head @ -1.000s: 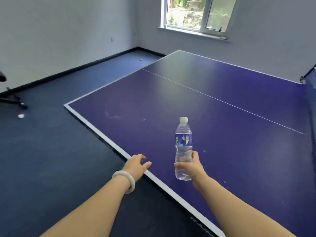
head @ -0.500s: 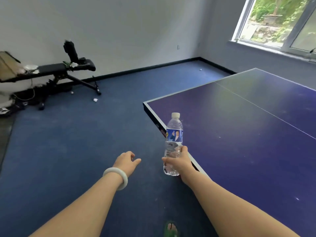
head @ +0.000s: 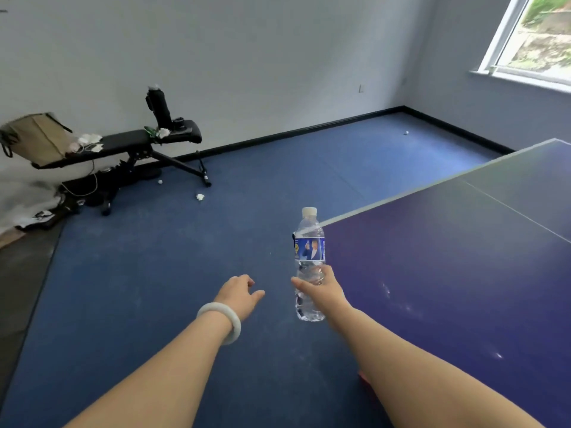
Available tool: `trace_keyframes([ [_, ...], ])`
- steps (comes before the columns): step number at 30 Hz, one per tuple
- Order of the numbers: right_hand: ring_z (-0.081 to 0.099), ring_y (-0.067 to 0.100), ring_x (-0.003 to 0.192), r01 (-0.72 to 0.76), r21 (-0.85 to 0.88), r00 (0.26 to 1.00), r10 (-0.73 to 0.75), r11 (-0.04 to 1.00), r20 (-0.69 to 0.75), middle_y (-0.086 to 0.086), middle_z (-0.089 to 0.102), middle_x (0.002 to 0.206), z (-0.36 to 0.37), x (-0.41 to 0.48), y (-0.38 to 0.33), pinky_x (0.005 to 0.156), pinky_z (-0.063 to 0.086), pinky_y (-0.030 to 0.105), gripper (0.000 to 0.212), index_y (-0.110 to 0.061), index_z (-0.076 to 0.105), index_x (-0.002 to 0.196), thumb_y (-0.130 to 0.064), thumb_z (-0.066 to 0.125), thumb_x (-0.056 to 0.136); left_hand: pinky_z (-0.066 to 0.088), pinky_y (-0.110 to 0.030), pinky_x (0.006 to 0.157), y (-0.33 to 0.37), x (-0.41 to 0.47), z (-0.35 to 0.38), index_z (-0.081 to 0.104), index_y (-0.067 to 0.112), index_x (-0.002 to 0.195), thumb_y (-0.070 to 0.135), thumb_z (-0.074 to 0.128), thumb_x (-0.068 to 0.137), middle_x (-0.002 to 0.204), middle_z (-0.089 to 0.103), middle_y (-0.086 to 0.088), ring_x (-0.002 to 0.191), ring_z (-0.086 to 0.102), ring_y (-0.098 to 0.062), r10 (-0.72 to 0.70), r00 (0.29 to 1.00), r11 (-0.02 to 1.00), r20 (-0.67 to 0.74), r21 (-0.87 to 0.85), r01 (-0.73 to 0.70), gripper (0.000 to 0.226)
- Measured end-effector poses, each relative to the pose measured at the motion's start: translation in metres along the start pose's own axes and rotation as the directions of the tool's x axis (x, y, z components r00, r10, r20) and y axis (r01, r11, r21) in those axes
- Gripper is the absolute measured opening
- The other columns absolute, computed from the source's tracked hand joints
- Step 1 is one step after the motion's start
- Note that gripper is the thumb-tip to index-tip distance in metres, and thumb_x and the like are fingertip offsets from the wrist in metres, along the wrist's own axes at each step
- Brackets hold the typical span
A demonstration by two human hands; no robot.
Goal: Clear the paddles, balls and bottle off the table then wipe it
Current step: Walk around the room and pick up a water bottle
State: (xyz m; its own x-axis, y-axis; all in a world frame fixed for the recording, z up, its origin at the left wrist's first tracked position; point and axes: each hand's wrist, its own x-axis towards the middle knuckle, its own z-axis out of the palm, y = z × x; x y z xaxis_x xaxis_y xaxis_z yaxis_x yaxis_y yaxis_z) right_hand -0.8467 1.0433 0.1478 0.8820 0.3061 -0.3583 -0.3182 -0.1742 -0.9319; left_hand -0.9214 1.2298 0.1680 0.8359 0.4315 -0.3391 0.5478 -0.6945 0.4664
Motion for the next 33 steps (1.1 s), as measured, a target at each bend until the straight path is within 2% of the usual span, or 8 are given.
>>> trace_keyframes([
  [2,0.067,0.011,0.087,-0.004,-0.001,1.000,0.004,1.000,-0.020,-0.004,0.067,0.099,0.001,0.038,-0.018,0.077,0.057,0.030,0.052,-0.027,0.048,0.115,-0.032,0.083,0.076,0.045,-0.030,0.094,0.014,0.038,-0.011,0.051,0.015,0.133,0.039,0.055,0.097,0.131,0.053,-0.002,0.115,0.055,-0.018,0.018,1.000,1.000,-0.006,0.005,-0.018,0.043],
  [5,0.066,0.007,0.082,-0.011,0.011,0.998,0.012,1.000,-0.060,-0.006,0.065,0.096,0.005,0.087,-0.039,0.058,0.050,0.018,0.052,-0.026,0.049,0.113,-0.026,0.084,0.075,0.046,-0.030,0.095,0.028,0.086,-0.026,0.051,0.015,0.133,0.039,0.055,0.097,0.132,0.053,-0.002,0.116,0.055,-0.018,0.029,0.999,0.999,0.021,0.011,-0.030,0.043],
  [7,0.065,0.006,0.080,-0.016,0.016,0.996,0.018,1.000,-0.090,-0.005,0.064,0.095,0.010,0.120,-0.050,0.054,0.047,0.015,0.051,-0.025,0.049,0.107,-0.020,0.085,0.072,0.046,-0.031,0.095,0.034,0.124,-0.037,0.051,0.015,0.132,0.039,0.054,0.097,0.132,0.053,-0.002,0.116,0.055,-0.018,0.039,0.999,0.999,0.026,0.027,-0.040,0.042],
  [11,0.067,0.012,0.088,-0.037,0.017,0.986,0.039,0.999,-0.164,0.000,0.066,0.102,0.024,0.191,-0.070,0.075,0.053,0.027,0.048,-0.026,0.049,0.102,-0.016,0.085,0.070,0.047,-0.032,0.095,0.040,0.209,-0.060,0.052,0.015,0.131,0.039,0.054,0.098,0.131,0.053,-0.001,0.114,0.055,-0.018,0.074,0.995,0.997,0.071,0.027,-0.076,0.042],
  [16,0.066,0.013,0.089,-0.025,0.057,0.958,0.040,0.998,-0.282,-0.003,0.065,0.103,0.054,0.281,-0.101,0.063,0.046,0.022,0.050,-0.025,0.048,0.112,-0.026,0.083,0.076,0.046,-0.031,0.096,0.038,0.326,-0.097,0.050,0.014,0.131,0.040,0.053,0.098,0.131,0.052,-0.002,0.115,0.054,-0.018,0.153,0.976,0.983,0.156,0.079,-0.166,0.043],
  [22,0.069,0.027,0.094,-0.035,0.155,0.894,0.100,0.987,-0.437,0.008,0.068,0.106,0.076,0.373,-0.136,0.087,0.056,0.043,0.050,-0.019,0.051,0.115,-0.020,0.082,0.076,0.045,-0.029,0.092,0.048,0.450,-0.146,0.050,0.013,0.131,0.040,0.052,0.098,0.129,0.053,-0.002,0.110,0.055,-0.017,0.238,0.940,0.954,0.245,0.122,-0.274,0.042],
  [25,0.069,0.022,0.089,-0.061,0.174,0.857,0.141,0.983,-0.496,0.004,0.068,0.102,0.071,0.407,-0.145,0.078,0.056,0.036,0.048,-0.022,0.052,0.109,-0.020,0.084,0.073,0.045,-0.029,0.092,0.065,0.499,-0.152,0.050,0.013,0.132,0.040,0.053,0.098,0.130,0.054,-0.002,0.113,0.055,-0.018,0.271,0.914,0.938,0.303,0.130,-0.321,0.044],
  [33,0.068,0.027,0.090,-0.139,0.185,0.779,0.223,0.973,-0.586,0.008,0.066,0.103,0.016,0.525,-0.160,0.087,0.055,0.044,0.051,-0.016,0.051,0.112,-0.013,0.082,0.073,0.045,-0.029,0.095,0.151,0.630,-0.139,0.051,0.012,0.131,0.040,0.053,0.098,0.130,0.055,-0.002,0.115,0.055,-0.019,0.342,0.850,0.888,0.401,0.157,-0.431,0.043],
])
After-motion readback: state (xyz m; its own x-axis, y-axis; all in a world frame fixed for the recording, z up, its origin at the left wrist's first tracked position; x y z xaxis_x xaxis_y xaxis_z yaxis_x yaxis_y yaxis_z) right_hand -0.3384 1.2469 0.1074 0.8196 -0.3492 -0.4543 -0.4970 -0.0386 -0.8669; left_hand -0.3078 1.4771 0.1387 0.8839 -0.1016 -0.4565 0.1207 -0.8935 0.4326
